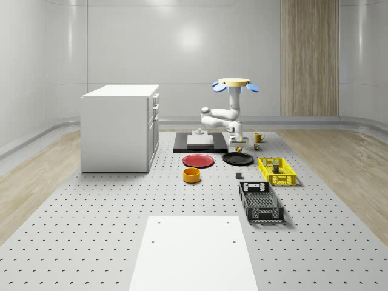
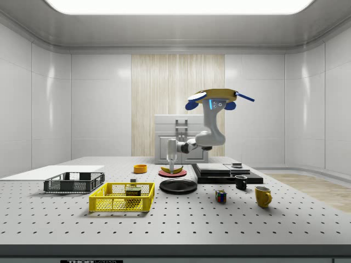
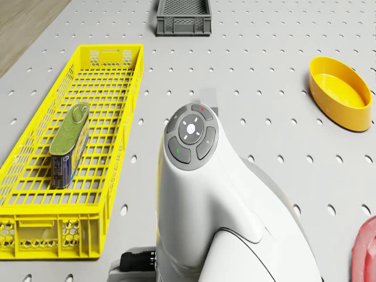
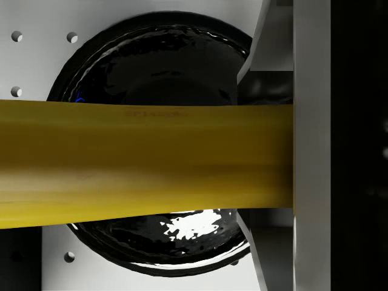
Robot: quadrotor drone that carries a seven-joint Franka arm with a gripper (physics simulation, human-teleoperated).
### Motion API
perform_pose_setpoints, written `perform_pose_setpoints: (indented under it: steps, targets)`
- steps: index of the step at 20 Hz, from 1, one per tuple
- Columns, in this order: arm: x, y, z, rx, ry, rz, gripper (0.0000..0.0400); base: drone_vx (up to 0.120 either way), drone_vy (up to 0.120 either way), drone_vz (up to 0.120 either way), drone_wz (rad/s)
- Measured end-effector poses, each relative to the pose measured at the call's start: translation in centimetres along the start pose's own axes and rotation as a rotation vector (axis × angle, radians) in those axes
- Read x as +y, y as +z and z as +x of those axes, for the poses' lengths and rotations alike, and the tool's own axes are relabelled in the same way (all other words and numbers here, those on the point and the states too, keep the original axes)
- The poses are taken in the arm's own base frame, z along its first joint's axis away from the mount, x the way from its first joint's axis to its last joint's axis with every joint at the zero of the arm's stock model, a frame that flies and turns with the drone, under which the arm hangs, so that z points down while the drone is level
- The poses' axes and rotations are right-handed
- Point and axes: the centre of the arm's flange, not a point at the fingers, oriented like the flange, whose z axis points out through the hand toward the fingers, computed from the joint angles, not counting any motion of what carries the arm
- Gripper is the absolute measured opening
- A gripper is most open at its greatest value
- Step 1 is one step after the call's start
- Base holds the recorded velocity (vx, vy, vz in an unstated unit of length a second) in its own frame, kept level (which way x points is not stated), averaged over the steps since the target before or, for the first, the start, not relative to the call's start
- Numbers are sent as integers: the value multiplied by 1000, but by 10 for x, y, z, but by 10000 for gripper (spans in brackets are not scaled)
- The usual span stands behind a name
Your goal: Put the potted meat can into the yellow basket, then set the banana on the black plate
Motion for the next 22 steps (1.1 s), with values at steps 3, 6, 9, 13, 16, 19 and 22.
perform_pose_setpoints:
  steps: [3,6,9,13,16,19,22]
  targets:
    - [0,0,0,0,0,0,194,-120,0,0,0]
    - [0,0,0,0,0,0,194,-120,0,-13,0]
    - [0,0,0,0,0,0,194,-120,0,-120,0]
    - [0,0,0,0,0,0,194,-50,0,-10,0]
    - [0,0,0,0,0,0,194,120,0,0,0]
    - [0,0,0,0,0,0,194,67,0,0,0]
    - [0,1,0,0,0,0,194,0,0,0,0]
